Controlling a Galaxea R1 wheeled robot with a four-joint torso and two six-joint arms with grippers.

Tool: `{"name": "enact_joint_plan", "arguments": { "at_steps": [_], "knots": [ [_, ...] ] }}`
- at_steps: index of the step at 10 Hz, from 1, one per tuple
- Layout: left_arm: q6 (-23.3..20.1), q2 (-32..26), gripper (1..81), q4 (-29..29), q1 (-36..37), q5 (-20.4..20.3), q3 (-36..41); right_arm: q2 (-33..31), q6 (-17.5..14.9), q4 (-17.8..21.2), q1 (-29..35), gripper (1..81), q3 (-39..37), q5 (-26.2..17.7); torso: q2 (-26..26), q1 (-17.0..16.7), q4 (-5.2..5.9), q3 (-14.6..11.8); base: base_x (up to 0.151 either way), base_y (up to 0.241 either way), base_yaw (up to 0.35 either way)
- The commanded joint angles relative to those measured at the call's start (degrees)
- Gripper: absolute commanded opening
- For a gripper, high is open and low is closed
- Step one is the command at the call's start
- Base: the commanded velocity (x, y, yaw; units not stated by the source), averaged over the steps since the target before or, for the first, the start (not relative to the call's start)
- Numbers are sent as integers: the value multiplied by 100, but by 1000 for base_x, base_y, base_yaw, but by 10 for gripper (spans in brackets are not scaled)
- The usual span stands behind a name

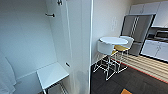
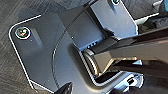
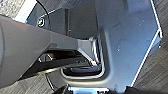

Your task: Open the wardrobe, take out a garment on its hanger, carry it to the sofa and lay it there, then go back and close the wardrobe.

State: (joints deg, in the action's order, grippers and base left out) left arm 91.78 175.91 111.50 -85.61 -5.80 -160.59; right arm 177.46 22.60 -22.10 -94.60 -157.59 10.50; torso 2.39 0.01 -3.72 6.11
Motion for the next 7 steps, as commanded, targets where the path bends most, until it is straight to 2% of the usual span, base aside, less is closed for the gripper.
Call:
{"name": "enact_joint_plan", "arguments": {
  "at_steps": [1,7],
  "knots": [
    [-3,23,811,74,216,229,-8,47,7,-57,138,811,27,-267,0,0,0,0,0,0,314],
    [-3,15,811,74,207,229,-8,55,-1,-57,138,811,27,-267,0,-1,0,0,0,0,314]
  ]
}}
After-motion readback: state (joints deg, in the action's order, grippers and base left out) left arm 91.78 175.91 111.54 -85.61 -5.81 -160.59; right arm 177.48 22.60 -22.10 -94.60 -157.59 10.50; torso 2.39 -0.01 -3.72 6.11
